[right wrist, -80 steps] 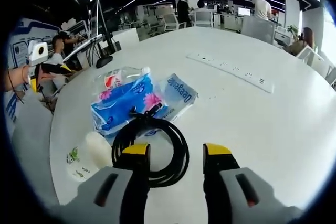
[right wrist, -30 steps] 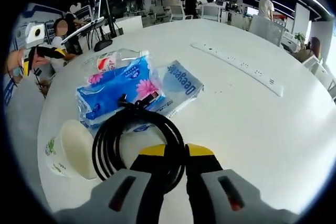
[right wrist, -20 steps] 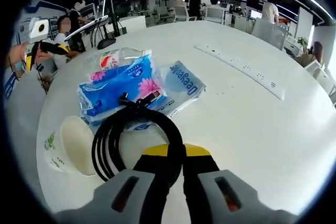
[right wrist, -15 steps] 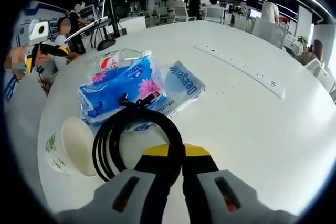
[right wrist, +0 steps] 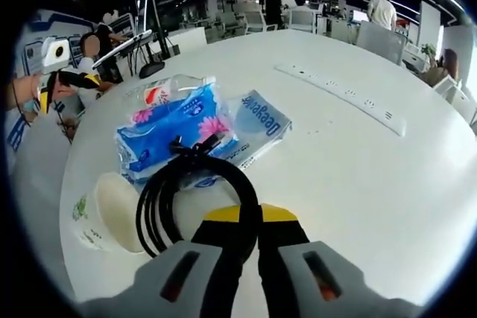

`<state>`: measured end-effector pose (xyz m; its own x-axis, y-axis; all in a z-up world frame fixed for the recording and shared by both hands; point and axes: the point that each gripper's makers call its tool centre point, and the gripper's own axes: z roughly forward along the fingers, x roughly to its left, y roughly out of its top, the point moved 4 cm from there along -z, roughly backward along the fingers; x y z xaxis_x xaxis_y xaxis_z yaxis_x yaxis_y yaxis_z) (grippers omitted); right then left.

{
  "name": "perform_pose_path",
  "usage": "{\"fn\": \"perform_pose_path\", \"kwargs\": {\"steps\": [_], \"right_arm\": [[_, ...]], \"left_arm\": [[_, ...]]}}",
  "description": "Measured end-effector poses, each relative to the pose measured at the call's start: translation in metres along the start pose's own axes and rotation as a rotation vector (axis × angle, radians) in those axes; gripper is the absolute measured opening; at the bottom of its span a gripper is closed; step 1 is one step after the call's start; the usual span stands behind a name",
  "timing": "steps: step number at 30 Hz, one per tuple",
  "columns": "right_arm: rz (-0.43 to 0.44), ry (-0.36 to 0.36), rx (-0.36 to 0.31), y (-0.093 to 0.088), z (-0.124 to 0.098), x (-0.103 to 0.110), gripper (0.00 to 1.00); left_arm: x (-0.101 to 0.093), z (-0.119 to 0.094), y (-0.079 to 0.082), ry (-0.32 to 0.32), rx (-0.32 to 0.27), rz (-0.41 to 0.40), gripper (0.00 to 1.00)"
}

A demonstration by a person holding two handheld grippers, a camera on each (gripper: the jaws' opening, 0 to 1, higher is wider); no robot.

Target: Arrange the tabletop items into an orderly group along one side of the table until the central work area is clear of visible clutter.

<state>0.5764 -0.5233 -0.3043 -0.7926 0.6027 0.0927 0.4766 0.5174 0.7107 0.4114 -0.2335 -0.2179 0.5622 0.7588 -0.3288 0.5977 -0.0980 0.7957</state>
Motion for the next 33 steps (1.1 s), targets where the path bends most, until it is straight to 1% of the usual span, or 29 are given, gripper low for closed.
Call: {"fn": "perform_pose_path", "kwargs": {"steps": [6,11,21,33], "right_arm": [[0.006,-0.001,-0.015,0.003,-0.005,0.001,0.02],[0.015,0.001,-0.043,0.009,-0.011,0.001,0.0],[0.021,0.005,-0.086,0.015,-0.021,0.003,0.0],[0.003,0.016,-0.155,0.026,-0.036,0.011,0.0]], "left_arm": [[-0.001,0.001,0.0,-0.004,0.001,0.002,0.88],[-0.002,0.002,0.0,-0.007,0.0,0.004,0.88],[-0.003,0.006,0.004,-0.019,-0.001,0.014,0.88],[-0.01,0.015,0.01,-0.043,0.003,0.038,0.87]]}}
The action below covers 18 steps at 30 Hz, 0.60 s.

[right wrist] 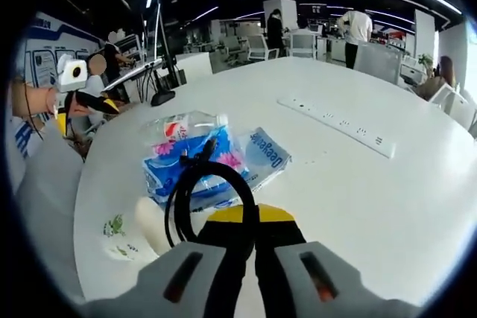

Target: Arrange the tabletop items into an orderly group along one side of the table until the central work area is clear of visible clutter.

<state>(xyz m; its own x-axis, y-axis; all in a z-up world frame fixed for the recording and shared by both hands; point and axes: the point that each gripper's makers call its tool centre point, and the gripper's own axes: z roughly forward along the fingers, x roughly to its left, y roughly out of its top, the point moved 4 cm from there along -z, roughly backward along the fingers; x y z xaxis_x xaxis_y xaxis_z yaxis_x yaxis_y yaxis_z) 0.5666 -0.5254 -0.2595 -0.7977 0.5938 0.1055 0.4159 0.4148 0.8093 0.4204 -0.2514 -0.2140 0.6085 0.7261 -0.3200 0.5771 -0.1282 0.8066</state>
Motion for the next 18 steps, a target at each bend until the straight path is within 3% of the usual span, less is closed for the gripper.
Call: {"fn": "perform_pose_path", "kwargs": {"steps": [8,18], "right_arm": [[-0.005,-0.019,-0.041,0.01,-0.01,-0.001,0.0],[0.025,-0.07,-0.121,0.03,-0.03,-0.004,0.0]], "left_arm": [[-0.004,0.007,0.01,-0.02,-0.001,0.028,0.86],[-0.012,0.023,0.034,-0.059,-0.01,0.088,0.87]]}}
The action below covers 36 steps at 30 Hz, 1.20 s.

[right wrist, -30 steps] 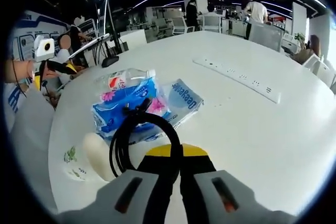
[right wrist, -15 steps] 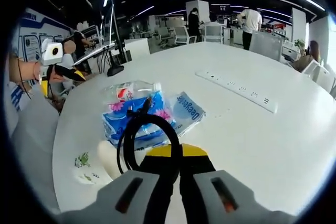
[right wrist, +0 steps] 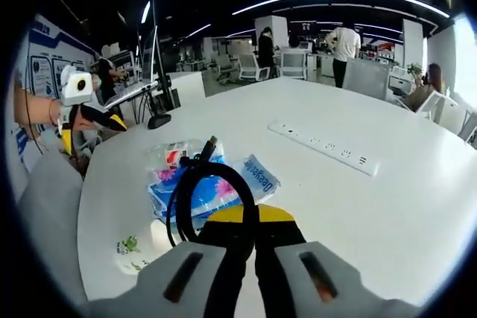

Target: Arrange the tabletop items into an orderly group along one side of the table until the central work area is clear of visible clutter.

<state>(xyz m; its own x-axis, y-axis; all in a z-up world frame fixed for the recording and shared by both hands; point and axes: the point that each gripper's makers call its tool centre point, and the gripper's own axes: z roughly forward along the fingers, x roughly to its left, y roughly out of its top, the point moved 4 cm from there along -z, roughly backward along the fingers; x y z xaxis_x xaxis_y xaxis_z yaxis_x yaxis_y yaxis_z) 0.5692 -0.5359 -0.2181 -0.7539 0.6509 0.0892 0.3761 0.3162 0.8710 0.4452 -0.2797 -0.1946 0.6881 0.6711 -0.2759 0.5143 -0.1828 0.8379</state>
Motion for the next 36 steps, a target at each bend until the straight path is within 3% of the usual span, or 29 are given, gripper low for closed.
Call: {"fn": "perform_pose_path", "kwargs": {"steps": [14,23,36], "right_arm": [[0.084,-0.065,-0.103,0.018,-0.03,0.012,0.0],[0.154,-0.117,-0.173,0.024,-0.056,0.028,0.0],[0.229,-0.225,-0.241,0.02,-0.101,0.024,0.0]], "left_arm": [[-0.017,0.035,0.038,-0.075,-0.031,0.081,0.83],[-0.044,0.07,0.061,-0.139,0.009,0.173,0.77],[-0.093,0.124,0.095,-0.239,0.003,0.211,0.72]]}}
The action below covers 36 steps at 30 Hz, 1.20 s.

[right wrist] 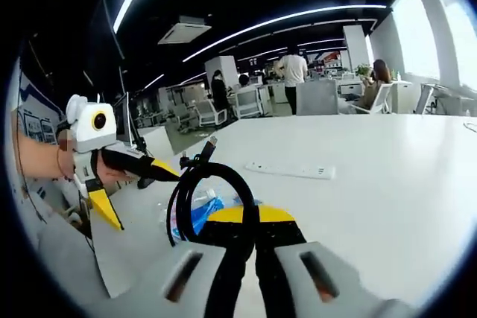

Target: Arrange the tabletop items into an orderly group along one side of the table until the central work area is clear of visible clutter.

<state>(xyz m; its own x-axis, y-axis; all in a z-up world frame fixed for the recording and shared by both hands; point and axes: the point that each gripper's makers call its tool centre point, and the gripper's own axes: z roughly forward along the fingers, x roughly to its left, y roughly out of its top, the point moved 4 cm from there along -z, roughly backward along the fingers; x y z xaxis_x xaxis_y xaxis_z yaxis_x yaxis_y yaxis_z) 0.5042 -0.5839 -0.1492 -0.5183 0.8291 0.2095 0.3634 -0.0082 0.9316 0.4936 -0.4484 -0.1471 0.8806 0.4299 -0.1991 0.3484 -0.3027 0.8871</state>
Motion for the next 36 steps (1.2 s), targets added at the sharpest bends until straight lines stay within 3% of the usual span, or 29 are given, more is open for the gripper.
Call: {"fn": "perform_pose_path", "kwargs": {"steps": [9,18,29,36], "right_arm": [[0.038,-0.081,-0.044,0.003,-0.036,-0.016,0.0],[0.064,-0.145,-0.056,-0.003,-0.068,-0.031,0.0],[0.104,-0.199,-0.039,-0.019,-0.095,-0.048,0.0],[0.127,-0.226,-0.003,-0.032,-0.109,-0.061,0.0]], "left_arm": [[-0.019,0.043,0.022,-0.045,-0.008,-0.007,0.6],[-0.041,0.074,0.029,-0.067,0.01,-0.017,0.46],[-0.066,0.106,0.026,-0.079,0.04,-0.017,0.36],[-0.074,0.124,0.015,-0.07,0.082,-0.026,0.28]]}}
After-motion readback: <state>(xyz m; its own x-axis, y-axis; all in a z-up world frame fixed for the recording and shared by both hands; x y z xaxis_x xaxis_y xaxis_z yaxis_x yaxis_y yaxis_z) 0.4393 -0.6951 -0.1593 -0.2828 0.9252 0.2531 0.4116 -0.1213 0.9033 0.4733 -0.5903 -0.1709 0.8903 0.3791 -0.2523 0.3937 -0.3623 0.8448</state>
